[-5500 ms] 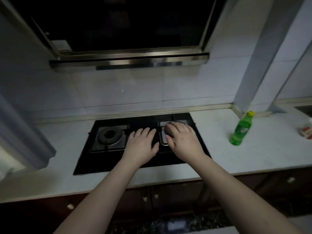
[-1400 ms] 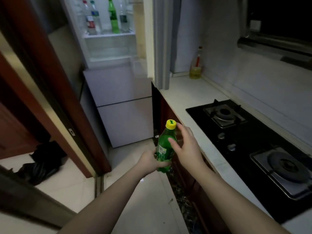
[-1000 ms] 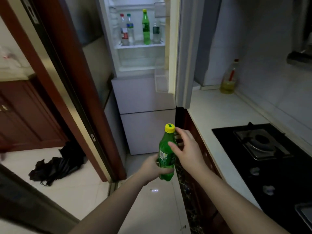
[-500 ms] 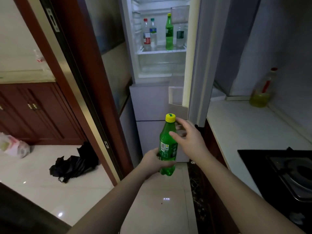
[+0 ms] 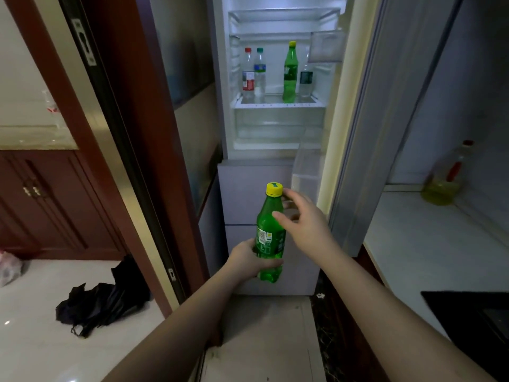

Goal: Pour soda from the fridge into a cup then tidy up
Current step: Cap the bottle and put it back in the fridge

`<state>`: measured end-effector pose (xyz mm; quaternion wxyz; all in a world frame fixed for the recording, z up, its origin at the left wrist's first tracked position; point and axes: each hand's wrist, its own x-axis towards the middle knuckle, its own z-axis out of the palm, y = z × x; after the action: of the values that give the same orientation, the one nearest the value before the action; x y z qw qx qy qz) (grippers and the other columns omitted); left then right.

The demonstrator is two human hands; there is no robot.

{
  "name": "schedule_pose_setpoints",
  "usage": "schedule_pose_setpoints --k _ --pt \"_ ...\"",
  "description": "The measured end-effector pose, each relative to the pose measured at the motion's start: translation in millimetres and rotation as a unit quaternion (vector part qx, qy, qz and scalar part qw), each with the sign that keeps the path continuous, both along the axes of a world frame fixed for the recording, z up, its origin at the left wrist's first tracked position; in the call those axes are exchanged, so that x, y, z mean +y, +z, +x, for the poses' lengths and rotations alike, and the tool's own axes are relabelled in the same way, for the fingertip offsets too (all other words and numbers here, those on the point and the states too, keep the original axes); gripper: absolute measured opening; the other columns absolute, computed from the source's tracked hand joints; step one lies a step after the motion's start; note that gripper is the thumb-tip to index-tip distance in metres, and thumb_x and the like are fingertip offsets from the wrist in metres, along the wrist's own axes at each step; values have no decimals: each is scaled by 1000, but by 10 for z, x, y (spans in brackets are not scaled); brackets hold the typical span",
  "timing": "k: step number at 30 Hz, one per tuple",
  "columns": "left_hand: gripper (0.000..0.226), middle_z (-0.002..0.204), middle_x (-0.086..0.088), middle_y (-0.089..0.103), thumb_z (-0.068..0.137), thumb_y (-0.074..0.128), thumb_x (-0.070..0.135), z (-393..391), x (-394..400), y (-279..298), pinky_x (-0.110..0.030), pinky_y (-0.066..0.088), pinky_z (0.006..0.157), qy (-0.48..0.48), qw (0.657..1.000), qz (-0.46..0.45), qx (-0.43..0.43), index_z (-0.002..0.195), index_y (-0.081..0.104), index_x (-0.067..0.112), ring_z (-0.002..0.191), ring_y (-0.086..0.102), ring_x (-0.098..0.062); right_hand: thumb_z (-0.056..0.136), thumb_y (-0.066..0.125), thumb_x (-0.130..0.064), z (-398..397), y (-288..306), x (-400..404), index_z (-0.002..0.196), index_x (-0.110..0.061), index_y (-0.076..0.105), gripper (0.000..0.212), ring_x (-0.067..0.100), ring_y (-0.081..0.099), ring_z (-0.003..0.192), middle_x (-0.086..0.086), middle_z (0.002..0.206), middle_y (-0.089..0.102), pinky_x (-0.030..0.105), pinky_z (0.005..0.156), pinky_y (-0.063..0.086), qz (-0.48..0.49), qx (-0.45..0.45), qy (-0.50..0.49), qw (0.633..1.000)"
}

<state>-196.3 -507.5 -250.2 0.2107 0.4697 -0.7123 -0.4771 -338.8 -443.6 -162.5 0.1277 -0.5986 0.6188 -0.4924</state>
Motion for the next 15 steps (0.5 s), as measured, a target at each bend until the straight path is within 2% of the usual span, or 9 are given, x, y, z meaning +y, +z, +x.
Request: schedule_pose_setpoints --k 4,6,11,15 --pt "52 99 7 72 58 88 40 -102 -333 68 -39 60 81 -11 1000 13 18 104 67 30 90 69 -11 86 68 -22 -64 64 -299 136 -19 49 53 12 55 107 -1 117 56 37 92 51 -2 -21 -10 1000" --pt "52 99 7 72 59 88 39 -146 -470 94 -39 60 79 -13 1000 12 23 105 66 30 90 69 -11 85 69 -22 -99 90 -424 135 -19 50 53 12 56 106 -2 116 57 42 90 52 -7 -23 -14 1000" --pt "59 104 7 71 60 88 41 -269 -732 115 -37 61 77 -12 999 16 37 112 64 28 91 68 -10 87 67 -23 -206 163 -678 134 -22 50 50 8 53 109 -5 120 55 38 95 49 -3 6 -16 1000" --pt "57 103 6 72 64 87 37 -420 -831 153 -36 61 77 -6 998 16 60 114 65 25 91 69 -9 88 66 -19 -297 230 -810 134 -21 49 49 5 50 108 -7 117 52 32 96 46 -6 3 -6 1000"
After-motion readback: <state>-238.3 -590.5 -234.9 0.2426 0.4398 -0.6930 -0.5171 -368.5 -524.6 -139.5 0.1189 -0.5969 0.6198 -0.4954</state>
